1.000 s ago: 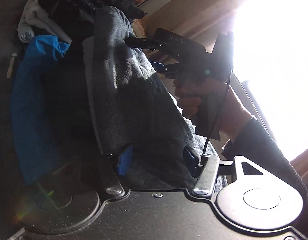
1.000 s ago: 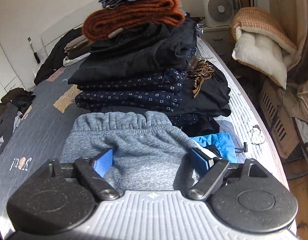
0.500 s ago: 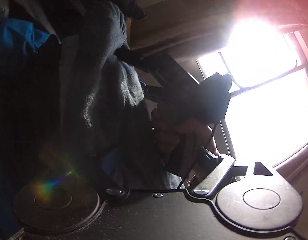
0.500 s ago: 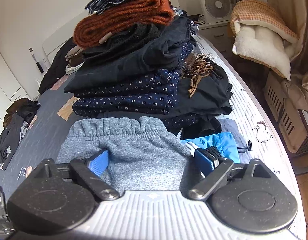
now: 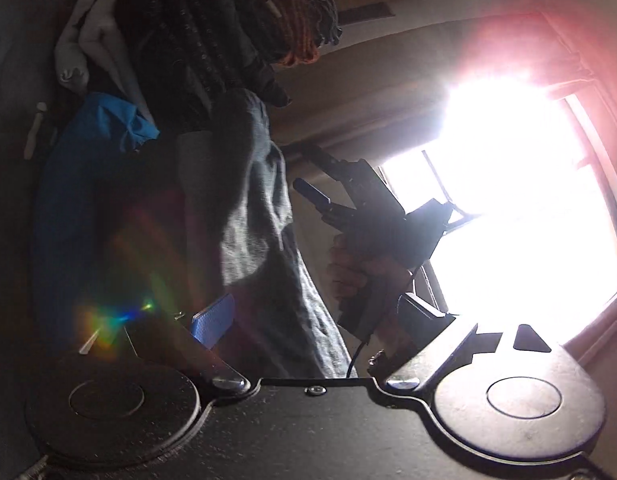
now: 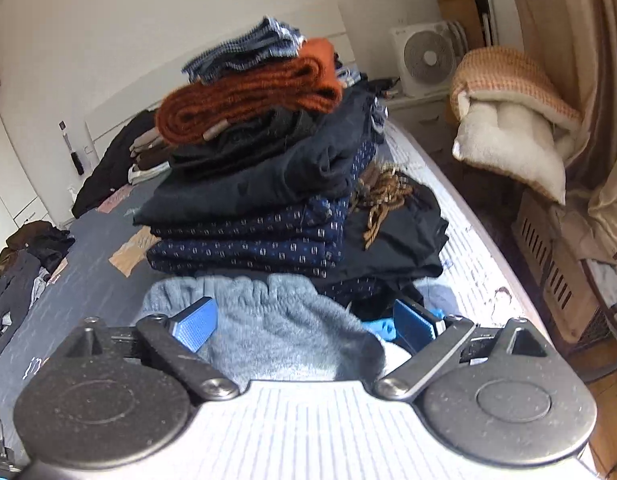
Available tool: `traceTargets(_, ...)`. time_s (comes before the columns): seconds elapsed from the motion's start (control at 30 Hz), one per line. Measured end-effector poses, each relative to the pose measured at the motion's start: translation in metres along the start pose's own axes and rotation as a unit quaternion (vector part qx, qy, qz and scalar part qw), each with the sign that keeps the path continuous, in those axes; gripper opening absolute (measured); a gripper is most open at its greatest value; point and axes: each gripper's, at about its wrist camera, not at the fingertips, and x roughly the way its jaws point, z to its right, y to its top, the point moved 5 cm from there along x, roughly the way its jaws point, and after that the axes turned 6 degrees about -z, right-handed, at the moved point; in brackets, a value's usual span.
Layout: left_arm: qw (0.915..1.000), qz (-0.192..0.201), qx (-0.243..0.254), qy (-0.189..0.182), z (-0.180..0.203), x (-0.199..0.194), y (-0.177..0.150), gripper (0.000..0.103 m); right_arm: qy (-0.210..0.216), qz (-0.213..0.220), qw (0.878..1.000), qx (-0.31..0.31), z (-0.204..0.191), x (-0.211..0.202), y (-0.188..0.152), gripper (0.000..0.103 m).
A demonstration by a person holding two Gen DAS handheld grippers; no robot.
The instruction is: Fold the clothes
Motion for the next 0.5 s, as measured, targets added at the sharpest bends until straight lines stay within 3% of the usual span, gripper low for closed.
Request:
traceTargets(0.03,0.9998,-0.010,0.008,-0.015,0.009,0.008,-0.004,0.089,0.000,0.014,1.000,-0.005,-0.003,-0.009,0.004,0.094)
traceTargets(0.1,0.9984,-0.031,0.020,-0.042,0.025,0.027,-0.014,0.091,0.041,0.025,0.999,-0.019,-0.014,-0.024,0.008,0.094)
traceTargets(0.17,0.9969,-0.057,0.021,-0.049,0.025,0.048,-0.025,0.091,0.082,0.011,0.996,-0.043,-0.029,-0.028,0.007,0.094)
traceTargets(0.3,0.9948,-0.099,-0.009,-0.022,0.000,0.081,-0.047,0.091,0.069,-0.035,0.995,-0.059,-0.039,-0.003,-0.002,0.094)
traceTargets(0.5,0.9966,-0.068,-0.039,-0.026,-0.028,0.065,-0.050,0.089,0.023,-0.054,0.998,0.026,0.003,0.040,-0.023,0.094)
